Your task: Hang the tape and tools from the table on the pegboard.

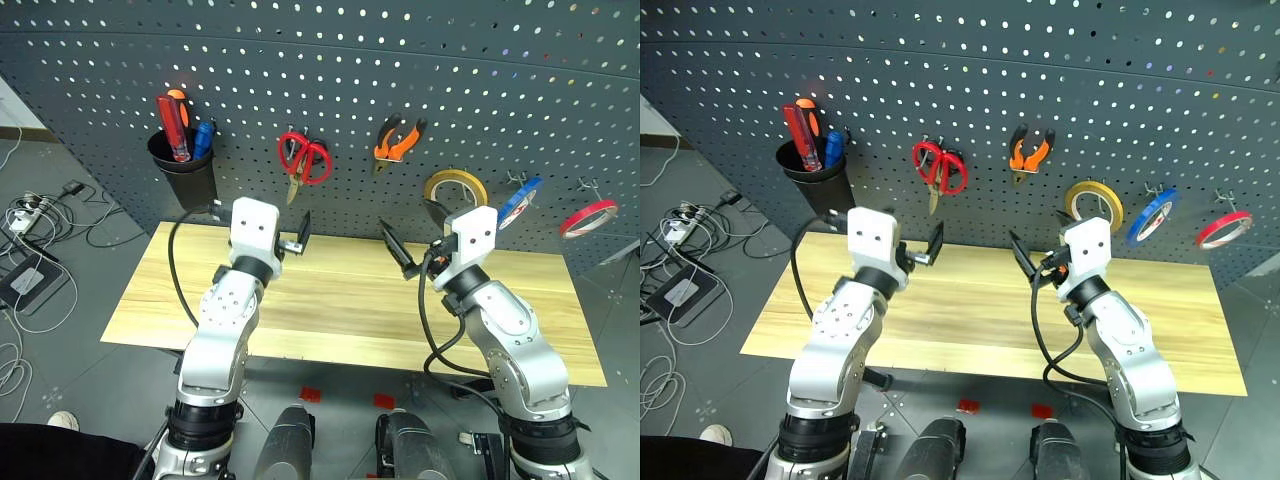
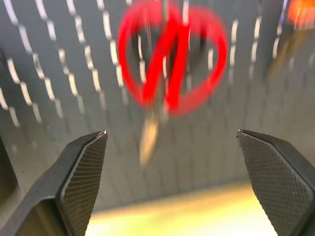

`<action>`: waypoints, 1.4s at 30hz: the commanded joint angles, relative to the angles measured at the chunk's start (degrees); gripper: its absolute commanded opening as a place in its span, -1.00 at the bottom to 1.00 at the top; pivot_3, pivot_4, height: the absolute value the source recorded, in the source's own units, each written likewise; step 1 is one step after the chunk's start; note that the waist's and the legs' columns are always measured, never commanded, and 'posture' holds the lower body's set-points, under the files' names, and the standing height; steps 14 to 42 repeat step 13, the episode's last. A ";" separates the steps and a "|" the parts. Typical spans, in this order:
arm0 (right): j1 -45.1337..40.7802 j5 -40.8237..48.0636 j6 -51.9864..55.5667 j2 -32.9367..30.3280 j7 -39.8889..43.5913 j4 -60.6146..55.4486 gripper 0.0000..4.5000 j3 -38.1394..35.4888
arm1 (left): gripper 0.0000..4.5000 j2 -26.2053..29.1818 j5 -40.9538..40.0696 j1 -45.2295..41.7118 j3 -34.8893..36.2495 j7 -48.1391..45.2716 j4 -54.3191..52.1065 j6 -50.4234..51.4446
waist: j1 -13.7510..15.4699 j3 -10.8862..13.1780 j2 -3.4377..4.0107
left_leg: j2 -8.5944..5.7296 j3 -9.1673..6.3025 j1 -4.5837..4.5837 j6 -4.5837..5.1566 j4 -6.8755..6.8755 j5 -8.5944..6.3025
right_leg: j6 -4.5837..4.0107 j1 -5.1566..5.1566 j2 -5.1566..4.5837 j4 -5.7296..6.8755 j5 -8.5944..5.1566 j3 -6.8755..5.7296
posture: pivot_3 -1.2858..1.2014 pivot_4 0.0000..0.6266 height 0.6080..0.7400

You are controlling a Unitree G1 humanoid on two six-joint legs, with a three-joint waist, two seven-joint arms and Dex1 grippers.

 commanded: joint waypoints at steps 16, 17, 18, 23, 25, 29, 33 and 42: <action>9.45 -7.29 4.03 2.39 -6.75 5.30 1.00 -2.07 | 0.98 -0.94 -3.77 8.09 2.45 -1.86 5.60 1.54 | -0.04 -1.46 0.26 | 0.01 0.11 0.21 0.05 -0.17 -0.03 | 0.00 0.16 0.01 -0.22 0.00 0.13 | 0.18 -0.47 1.00; 9.45 -7.29 4.03 2.39 -6.75 5.30 1.00 -2.07 | 0.98 -0.94 -3.77 8.09 2.45 -1.86 5.60 1.54 | -0.04 -1.46 0.26 | 0.01 0.11 0.21 0.05 -0.17 -0.03 | 0.00 0.16 0.01 -0.22 0.00 0.13 | 0.18 -0.47 1.00; 9.45 -7.29 4.03 2.39 -6.75 5.30 1.00 -2.07 | 0.98 -0.94 -3.77 8.09 2.45 -1.86 5.60 1.54 | -0.04 -1.46 0.26 | 0.01 0.11 0.21 0.05 -0.17 -0.03 | 0.00 0.16 0.01 -0.22 0.00 0.13 | 0.18 -0.47 1.00; 9.45 -7.29 4.03 2.39 -6.75 5.30 1.00 -2.07 | 0.98 -0.94 -3.77 8.09 2.45 -1.86 5.60 1.54 | -0.04 -1.46 0.26 | 0.01 0.11 0.21 0.05 -0.17 -0.03 | 0.00 0.16 0.01 -0.22 0.00 0.13 | 0.18 -0.47 1.00; 9.45 -7.29 4.03 2.39 -6.75 5.30 1.00 -2.07 | 0.98 -0.94 -3.77 8.09 2.45 -1.86 5.60 1.54 | -0.04 -1.46 0.26 | 0.01 0.11 0.21 0.05 -0.17 -0.03 | 0.00 0.16 0.01 -0.22 0.00 0.13 | 0.18 -0.47 1.00; 9.45 -7.29 4.03 2.39 -6.75 5.30 1.00 -2.07 | 0.98 -0.94 -3.77 8.09 2.45 -1.86 5.60 1.54 | -0.04 -1.46 0.26 | 0.01 0.11 0.21 0.05 -0.17 -0.03 | 0.00 0.16 0.01 -0.22 0.00 0.13 | 0.18 -0.47 1.00; 9.45 -7.29 4.03 2.39 -6.75 5.30 1.00 -2.07 | 0.98 -0.94 -3.77 8.09 2.45 -1.86 5.60 1.54 | -0.04 -1.46 0.26 | 0.01 0.11 0.21 0.05 -0.17 -0.03 | 0.00 0.16 0.01 -0.22 0.00 0.13 | 0.18 -0.47 1.00; 9.45 -7.29 4.03 2.39 -6.75 5.30 1.00 -2.07 | 0.98 -0.94 -3.77 8.09 2.45 -1.86 5.60 1.54 | -0.04 -1.46 0.26 | 0.01 0.11 0.21 0.05 -0.17 -0.03 | 0.00 0.16 0.01 -0.22 0.00 0.13 | 0.18 -0.47 1.00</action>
